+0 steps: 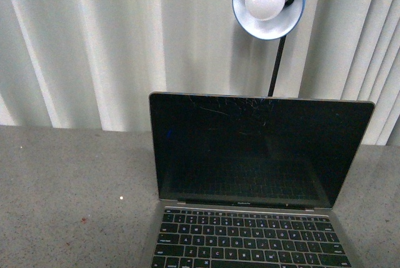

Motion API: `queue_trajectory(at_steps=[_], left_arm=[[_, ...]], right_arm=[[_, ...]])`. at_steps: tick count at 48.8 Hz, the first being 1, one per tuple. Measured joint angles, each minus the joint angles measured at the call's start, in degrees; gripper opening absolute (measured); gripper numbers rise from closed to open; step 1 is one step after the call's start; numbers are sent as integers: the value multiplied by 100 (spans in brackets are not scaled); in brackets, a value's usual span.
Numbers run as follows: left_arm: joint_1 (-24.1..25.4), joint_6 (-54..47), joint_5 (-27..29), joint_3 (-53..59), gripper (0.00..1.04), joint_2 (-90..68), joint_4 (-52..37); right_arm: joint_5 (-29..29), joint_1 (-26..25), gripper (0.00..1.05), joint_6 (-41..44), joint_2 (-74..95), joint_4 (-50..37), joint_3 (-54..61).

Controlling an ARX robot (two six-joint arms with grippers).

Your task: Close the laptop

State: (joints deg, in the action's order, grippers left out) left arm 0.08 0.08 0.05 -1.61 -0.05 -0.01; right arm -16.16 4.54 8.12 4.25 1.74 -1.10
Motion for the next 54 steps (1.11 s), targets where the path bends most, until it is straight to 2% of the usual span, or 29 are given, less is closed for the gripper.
queue_trajectory(at_steps=[2, 4, 6, 8, 12, 17, 24, 30, 35, 42, 46, 54], left_arm=[[-24, 37, 63, -11, 98, -24, 22], [-190, 245, 564, -83, 98, -168, 306], [-439, 542, 1292, -219, 98, -481, 726], [-634, 979, 2022, -249, 98, -988, 730], [-684, 1272, 2081, -245, 98, -1569, 144], [-503, 1331, 1867, -249, 98, -2509, -1071], [-190, 1016, 1351, -549, 98, -4242, -2855], [-22, 511, 876, -1233, 98, -5635, -3976], [-9, -20, 481, -1875, 98, -6548, -4345], [-140, -1486, -280, -3211, 98, -7809, -4288], [-256, -2422, -597, -3851, 98, -8174, -4079], [-435, -3989, -1086, -4809, 98, -8633, -3460]], right_arm=[[-4, 2, 97, 92, 63, -66, -4], [50, -9, 97, 162, 151, -177, -17], [151, -48, 97, 205, 264, -319, -46], [280, -142, 97, 269, 448, -581, -94], [616, -437, 97, 345, 1049, -1276, -162], [1071, -870, 97, 444, 2253, -2566, -251], [1554, -1180, 97, 671, 3928, -4092, -621], [1906, -1403, 97, 837, 5007, -4730, -1110], [2065, -1572, 97, 1064, 5831, -4981, -1648], [2868, -1679, 97, 1926, 6940, -4717, -2841], [3235, -1687, 97, 2535, 7377, -4433, -3482], [3560, -1687, 97, 3659, 7971, -4000, -4323]])
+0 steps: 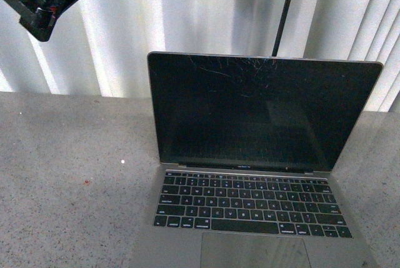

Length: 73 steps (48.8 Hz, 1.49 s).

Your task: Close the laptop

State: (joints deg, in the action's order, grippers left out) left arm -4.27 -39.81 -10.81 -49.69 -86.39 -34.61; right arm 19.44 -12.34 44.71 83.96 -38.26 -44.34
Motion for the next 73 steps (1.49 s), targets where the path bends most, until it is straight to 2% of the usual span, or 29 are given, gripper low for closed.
queue_trajectory(at_steps=[9, 16, 24, 28, 34, 52, 56, 63, 73], left_arm=[[-203, -2033, -306, -822, 98, -463, 667], [-437, -4216, -352, -1482, 98, -883, 1263], [-577, -5567, -289, -1818, 98, -1141, 1519], [-625, -5949, -247, -1939, 98, -1204, 1698], [-675, -6452, -107, -2186, 98, -1303, 1976], [-706, -6050, 446, -2702, 97, -1517, 2715], [-713, -5888, 619, -2852, 83, -1580, 2922], [-765, -5571, 807, -3191, 53, -1668, 3410], [-885, -5501, 918, -3368, 22, -1674, 3735]], right_arm=[[365, 74, 97, 1733, 605, 737, -870], [608, 304, 97, 3410, 1012, 1410, -1528], [743, 522, 97, 4634, 1231, 1895, -1954], [739, 632, 97, 5265, 1381, 2100, -2170], [695, 763, 97, 5783, 1639, 2326, -2538], [496, 1012, 97, 5866, 1797, 2791, -2964], [367, 1117, 96, 5646, 1797, 3003, -3005], [-94, 1285, 68, 4983, 1797, 3440, -3198], [-496, 1309, 36, 4334, 1797, 4262, -3563]])
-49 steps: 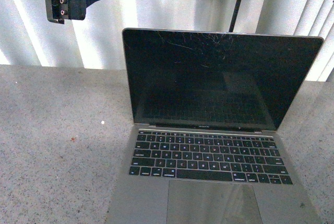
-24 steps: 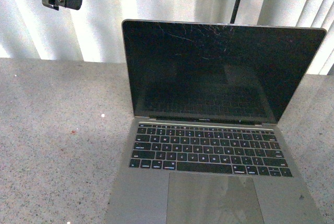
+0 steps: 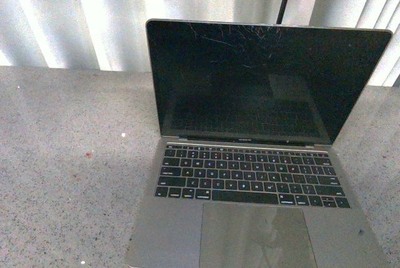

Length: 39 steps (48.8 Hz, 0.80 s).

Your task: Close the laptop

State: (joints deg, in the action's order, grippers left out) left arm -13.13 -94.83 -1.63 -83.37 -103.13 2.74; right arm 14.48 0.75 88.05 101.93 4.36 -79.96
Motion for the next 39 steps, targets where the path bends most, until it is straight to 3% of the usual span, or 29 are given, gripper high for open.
queue_trajectory(at_steps=[4, 8, 39], left_arm=[[-79, 4, 11, -11, 5, 0, 107], [-136, 20, 17, -11, 4, 0, 98], [-566, 17, 282, -33, 4, -492, 175]], right_arm=[[-31, -33, 19, -133, 0, 308, -118], [-22, -68, 2, -138, 26, 439, -212], [551, -118, 3, -560, 560, 1512, -271]])
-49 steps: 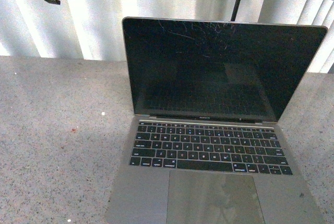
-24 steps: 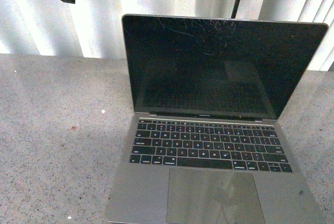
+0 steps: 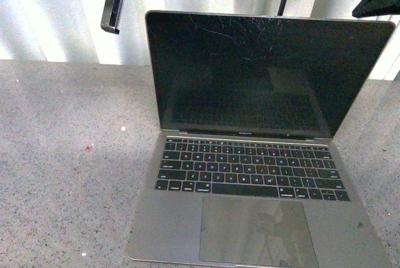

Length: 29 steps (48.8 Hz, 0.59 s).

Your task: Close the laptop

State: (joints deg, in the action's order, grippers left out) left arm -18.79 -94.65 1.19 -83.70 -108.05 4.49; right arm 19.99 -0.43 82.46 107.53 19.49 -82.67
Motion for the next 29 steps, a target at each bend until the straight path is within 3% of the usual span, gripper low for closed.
queue_trajectory(at_steps=[29], left_arm=[[-267, 2, 168, 72, 4, 50, 717]], right_arm=[[133, -61, 3, 15, 50, 721, -133]])
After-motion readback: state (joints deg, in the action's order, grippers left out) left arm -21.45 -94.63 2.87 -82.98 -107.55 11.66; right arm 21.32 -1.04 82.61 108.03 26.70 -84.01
